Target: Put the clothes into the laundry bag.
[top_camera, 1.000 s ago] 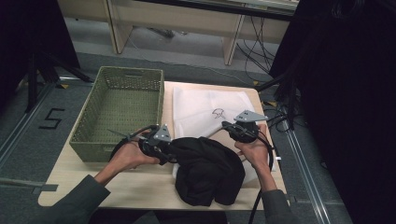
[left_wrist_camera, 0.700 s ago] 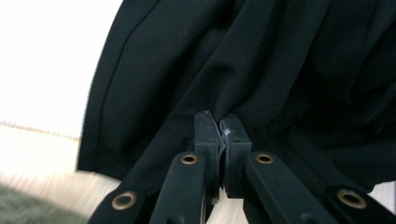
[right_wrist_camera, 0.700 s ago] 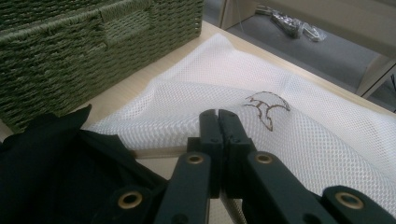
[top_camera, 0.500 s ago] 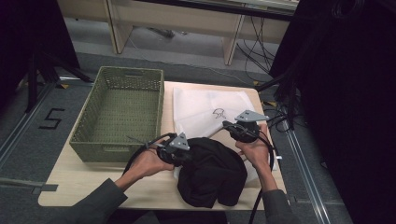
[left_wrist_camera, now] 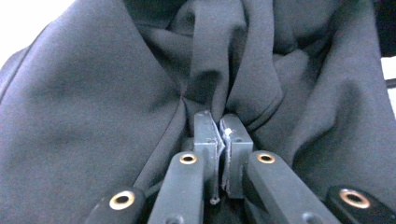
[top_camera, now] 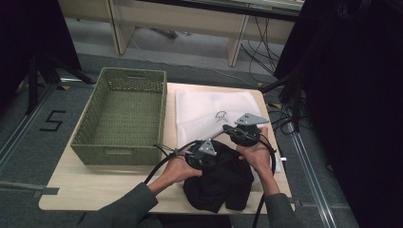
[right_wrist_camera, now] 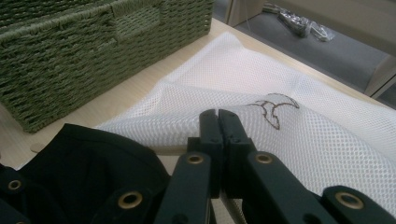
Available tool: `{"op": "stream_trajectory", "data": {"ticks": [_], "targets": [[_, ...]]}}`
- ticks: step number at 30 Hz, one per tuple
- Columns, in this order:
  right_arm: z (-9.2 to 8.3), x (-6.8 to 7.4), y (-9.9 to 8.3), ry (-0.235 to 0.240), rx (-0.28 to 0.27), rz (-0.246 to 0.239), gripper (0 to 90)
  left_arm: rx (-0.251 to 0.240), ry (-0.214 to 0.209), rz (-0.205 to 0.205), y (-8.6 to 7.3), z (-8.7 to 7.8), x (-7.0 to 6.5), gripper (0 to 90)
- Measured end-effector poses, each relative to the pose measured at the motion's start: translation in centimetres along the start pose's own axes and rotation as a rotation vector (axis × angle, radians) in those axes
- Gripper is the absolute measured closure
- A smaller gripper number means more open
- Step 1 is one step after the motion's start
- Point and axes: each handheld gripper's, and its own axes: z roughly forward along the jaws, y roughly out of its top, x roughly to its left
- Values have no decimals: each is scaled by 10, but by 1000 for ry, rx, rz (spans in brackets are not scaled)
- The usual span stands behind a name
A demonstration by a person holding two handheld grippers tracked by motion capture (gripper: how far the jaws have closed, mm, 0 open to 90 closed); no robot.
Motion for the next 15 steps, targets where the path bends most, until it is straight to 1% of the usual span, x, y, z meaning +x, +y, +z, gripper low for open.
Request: {"op": "stream_trajectory", "data": {"ticks": [1, 2, 3, 4, 5, 6, 7, 8, 9, 10, 11, 12, 13, 15], "targets": [[1, 1, 0, -1, -9, -3, 900, -7, -8, -6, 1, -3, 0, 819], [0, 1, 0, 1, -7, 1, 900, -7, -14, -10, 2, -8, -1, 792], [0, 1, 0, 0, -9, -7, 900, -19, -20, -18, 3, -13, -2, 741], [0, 1, 0, -2, -18, -1, 900, -30, -18, -30, 5, -19, -2, 663], [1, -1, 1, -12, -31, -27, 900, -40, -17, -31, 7, -26, -2, 609], [0, -1, 1, -5, -24, -28, 900, -50, -13, -29, 9, -33, 0, 576], [0, -1, 2, -12, -29, -35, 900, -65, 1, -35, 11, -39, 1, 544], [0, 0, 2, -12, -31, -29, 900, -75, 19, -28, 13, -45, 4, 509], [0, 0, 2, -11, -30, -33, 900, -85, 44, -37, 15, -49, 7, 477], [1, 1, 2, -11, -32, -34, 900, -90, 53, -47, 16, -52, 10, 470], [0, 3, 2, -16, -36, -14, 900, -99, 79, -59, 18, -55, 16, 464], [-1, 4, 3, -4, -15, 1, 900, -109, 98, -74, 20, -55, 21, 447], [-1, 2, 4, 4, -15, -16, 900, -117, 112, -86, 21, -56, 25, 439], [-2, 3, 5, 2, -16, -20, 900, -124, 156, -98, 23, -53, 33, 427]]}}
